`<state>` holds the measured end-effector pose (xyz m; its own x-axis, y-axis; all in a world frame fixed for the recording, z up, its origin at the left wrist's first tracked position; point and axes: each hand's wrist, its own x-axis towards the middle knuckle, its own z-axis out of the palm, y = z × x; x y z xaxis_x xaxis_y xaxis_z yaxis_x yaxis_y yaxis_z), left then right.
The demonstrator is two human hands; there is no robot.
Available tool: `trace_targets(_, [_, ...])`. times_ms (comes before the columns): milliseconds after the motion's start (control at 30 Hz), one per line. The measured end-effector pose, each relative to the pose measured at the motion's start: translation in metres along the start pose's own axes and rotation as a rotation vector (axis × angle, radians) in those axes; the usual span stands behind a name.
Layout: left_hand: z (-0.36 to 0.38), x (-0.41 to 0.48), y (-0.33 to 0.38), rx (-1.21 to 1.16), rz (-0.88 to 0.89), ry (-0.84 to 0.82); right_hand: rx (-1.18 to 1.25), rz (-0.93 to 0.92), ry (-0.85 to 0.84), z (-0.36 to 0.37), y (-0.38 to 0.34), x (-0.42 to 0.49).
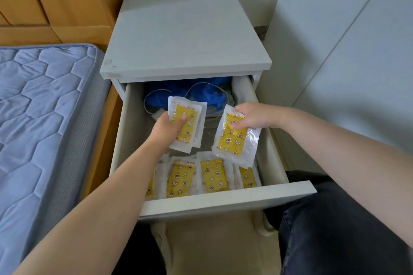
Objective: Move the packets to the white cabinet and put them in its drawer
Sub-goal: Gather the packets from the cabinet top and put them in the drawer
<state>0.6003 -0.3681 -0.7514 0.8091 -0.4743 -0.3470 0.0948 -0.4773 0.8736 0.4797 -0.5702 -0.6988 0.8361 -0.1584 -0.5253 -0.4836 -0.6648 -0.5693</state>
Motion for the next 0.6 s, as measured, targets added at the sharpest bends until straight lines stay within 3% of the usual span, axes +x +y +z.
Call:
trace_targets(100, [0.000, 0.008, -0.001, -0.056, -0.062, 0.015, -0.309, -0.015, -0.186, 0.006, -0.011, -0.001])
trace_targets(267, [0.001, 0.014, -0.005, -0.171, -0.168, -0.059, -0.560, 0.121, -0.390, 0.043, -0.009, 0.008])
trace_targets(367, [0.003, 0.013, -0.007, -0.117, -0.176, -0.147, -0.717, 0.135, -0.289, 0.071, 0.008, 0.008])
trace_targets(467, [0.005, 0.013, -0.006, -0.028, -0.165, -0.189, -0.675, 0.055, -0.089, 0.078, 0.015, -0.001])
trace_targets(600, [0.004, 0.011, -0.005, 0.071, -0.112, -0.206, -0.675, 0.022, -0.039, 0.074, 0.013, -0.007])
